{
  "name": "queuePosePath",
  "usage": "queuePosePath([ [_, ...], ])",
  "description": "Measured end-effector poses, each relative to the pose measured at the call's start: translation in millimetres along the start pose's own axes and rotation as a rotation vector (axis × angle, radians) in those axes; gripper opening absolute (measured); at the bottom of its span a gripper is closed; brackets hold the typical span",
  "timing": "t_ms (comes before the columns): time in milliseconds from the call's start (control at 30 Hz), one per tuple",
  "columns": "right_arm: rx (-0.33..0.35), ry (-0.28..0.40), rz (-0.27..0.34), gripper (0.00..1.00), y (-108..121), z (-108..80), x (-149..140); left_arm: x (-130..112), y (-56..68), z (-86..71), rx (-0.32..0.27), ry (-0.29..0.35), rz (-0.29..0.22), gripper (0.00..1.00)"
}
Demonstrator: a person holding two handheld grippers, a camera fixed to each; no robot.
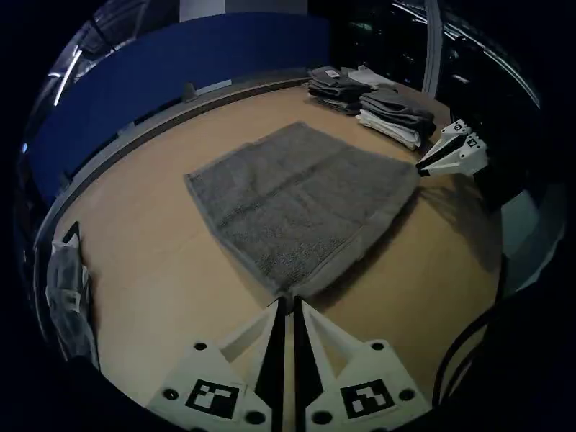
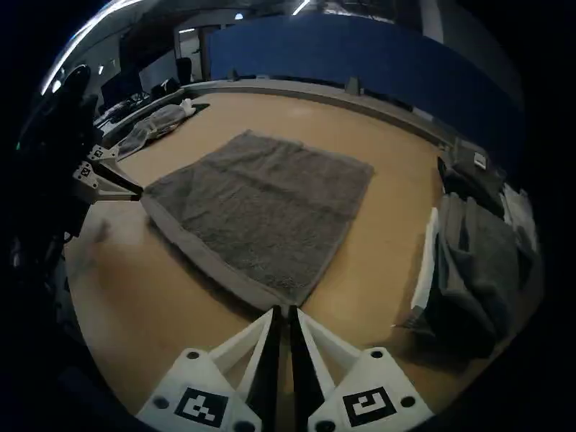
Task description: Fold towel
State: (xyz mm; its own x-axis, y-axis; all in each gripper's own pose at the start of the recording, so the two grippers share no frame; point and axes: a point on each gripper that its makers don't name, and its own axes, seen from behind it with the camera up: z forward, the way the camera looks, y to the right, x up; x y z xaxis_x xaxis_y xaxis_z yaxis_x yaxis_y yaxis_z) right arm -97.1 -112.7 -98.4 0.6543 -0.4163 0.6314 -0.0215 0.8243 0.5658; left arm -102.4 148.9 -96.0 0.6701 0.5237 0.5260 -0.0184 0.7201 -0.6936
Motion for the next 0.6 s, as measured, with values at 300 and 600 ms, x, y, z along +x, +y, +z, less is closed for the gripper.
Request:
queuePosePath([
  [300, -0.016, 0.047, -0.004, 0.09, 4, -21.8, 24, 24, -1.5, -21.3, 0.024, 0.041, -0.034, 0.07],
  [600, -0.022, 0.091, 0.001, 0.08, 6, -47.9, 49, 51, -4.4, -45.0, 0.043, 0.087, -0.058, 0.07],
])
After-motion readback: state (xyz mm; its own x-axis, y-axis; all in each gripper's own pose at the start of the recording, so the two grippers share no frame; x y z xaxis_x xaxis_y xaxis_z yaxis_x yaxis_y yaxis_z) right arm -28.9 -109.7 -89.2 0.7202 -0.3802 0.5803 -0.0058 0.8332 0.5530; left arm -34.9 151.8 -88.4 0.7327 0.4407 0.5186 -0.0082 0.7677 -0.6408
